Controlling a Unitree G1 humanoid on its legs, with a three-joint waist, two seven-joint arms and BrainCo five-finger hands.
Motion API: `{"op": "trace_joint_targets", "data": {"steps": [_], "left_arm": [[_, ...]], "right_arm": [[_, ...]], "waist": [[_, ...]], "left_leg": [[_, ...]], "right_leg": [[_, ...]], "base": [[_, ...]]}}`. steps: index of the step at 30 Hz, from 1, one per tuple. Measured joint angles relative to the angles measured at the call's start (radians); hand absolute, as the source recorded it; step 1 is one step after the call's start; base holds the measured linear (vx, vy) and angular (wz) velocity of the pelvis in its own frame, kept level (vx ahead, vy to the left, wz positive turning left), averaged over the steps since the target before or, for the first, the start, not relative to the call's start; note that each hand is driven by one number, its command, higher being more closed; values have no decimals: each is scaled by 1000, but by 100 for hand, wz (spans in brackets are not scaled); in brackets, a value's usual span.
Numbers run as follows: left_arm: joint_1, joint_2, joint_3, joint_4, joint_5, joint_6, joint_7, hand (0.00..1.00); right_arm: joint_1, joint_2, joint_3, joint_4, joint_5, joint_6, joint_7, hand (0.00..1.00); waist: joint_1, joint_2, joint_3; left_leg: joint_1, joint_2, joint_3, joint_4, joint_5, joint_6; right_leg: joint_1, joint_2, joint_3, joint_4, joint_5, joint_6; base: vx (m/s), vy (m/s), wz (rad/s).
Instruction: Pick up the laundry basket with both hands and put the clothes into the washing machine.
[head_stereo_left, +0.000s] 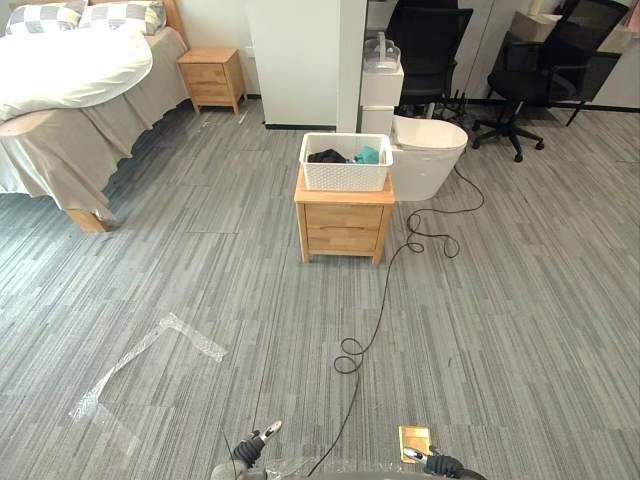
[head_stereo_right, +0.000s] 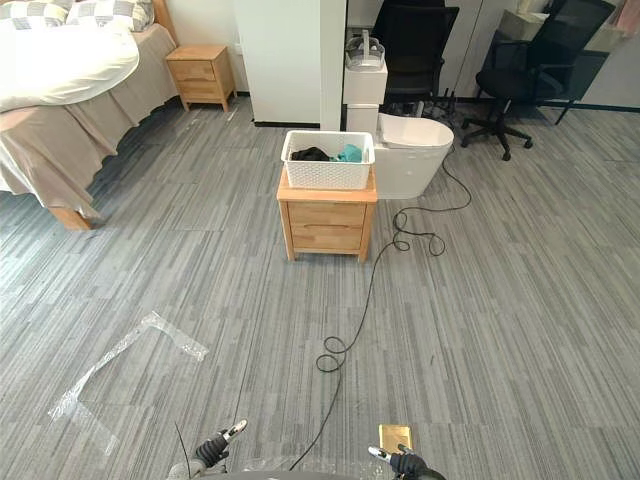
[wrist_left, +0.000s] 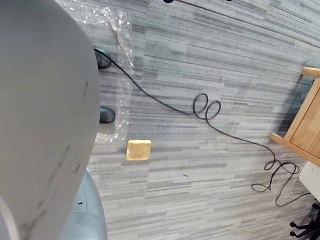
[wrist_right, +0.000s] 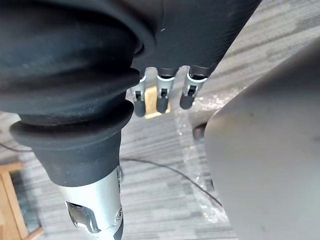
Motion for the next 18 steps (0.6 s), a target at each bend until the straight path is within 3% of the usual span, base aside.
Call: {"op": "trace_joint_targets", "data": {"steps": [18], "left_arm": [[-9, 0, -3, 11, -1, 1, 0, 0]], "right_arm": [[1, -1, 34, 0, 0, -1, 1, 0]], "waist": [[0, -4, -1]], "left_leg": [[4, -3, 0, 1, 0, 0]], "right_leg": [[5, -3, -3, -2, 0, 0]], "base": [[-4, 0, 0]]}}
